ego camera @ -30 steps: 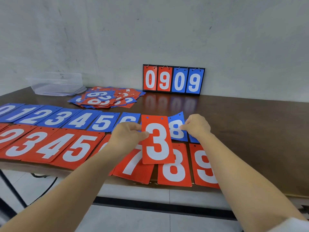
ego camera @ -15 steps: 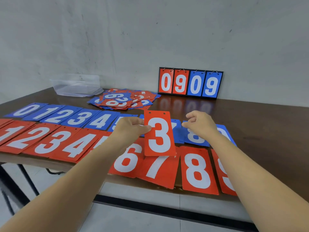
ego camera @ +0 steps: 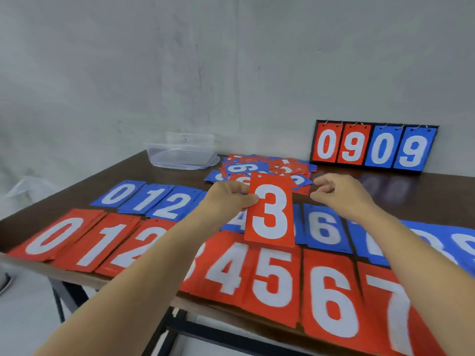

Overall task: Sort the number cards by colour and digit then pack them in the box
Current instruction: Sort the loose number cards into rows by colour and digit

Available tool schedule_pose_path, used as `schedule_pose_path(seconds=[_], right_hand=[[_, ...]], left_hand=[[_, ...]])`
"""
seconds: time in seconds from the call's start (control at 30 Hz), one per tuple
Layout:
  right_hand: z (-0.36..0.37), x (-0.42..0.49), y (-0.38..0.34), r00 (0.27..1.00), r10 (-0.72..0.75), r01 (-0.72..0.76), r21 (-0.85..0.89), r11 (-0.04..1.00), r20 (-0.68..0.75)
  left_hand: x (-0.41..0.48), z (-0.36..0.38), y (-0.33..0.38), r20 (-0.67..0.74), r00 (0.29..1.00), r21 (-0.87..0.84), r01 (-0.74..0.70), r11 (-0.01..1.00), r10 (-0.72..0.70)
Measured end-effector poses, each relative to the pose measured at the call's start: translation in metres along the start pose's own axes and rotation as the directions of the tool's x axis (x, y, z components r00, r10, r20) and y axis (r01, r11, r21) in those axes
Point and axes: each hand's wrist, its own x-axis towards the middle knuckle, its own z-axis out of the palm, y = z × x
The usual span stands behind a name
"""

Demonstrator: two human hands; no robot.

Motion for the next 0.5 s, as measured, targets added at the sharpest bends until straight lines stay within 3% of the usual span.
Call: schedule_pose_path(seconds=[0.27, 0.5], right_hand=[[0.054, 0.016, -0.063, 0.996, 0.062, -0.059, 0.045, 0.997, -0.062], [0.083, 0.015, -0.102, 0.988, 0.079, -0.078, 0.018, 0.997, -0.13]], left_hand=[[0.031, -0.133, -0.047, 0.012, 1.0, -0.072, -0.019, 0.997, 0.02], [0.034, -0.221, -0.087, -0.008, 0.998, 0.046, 0.057, 0.997, -0.057]])
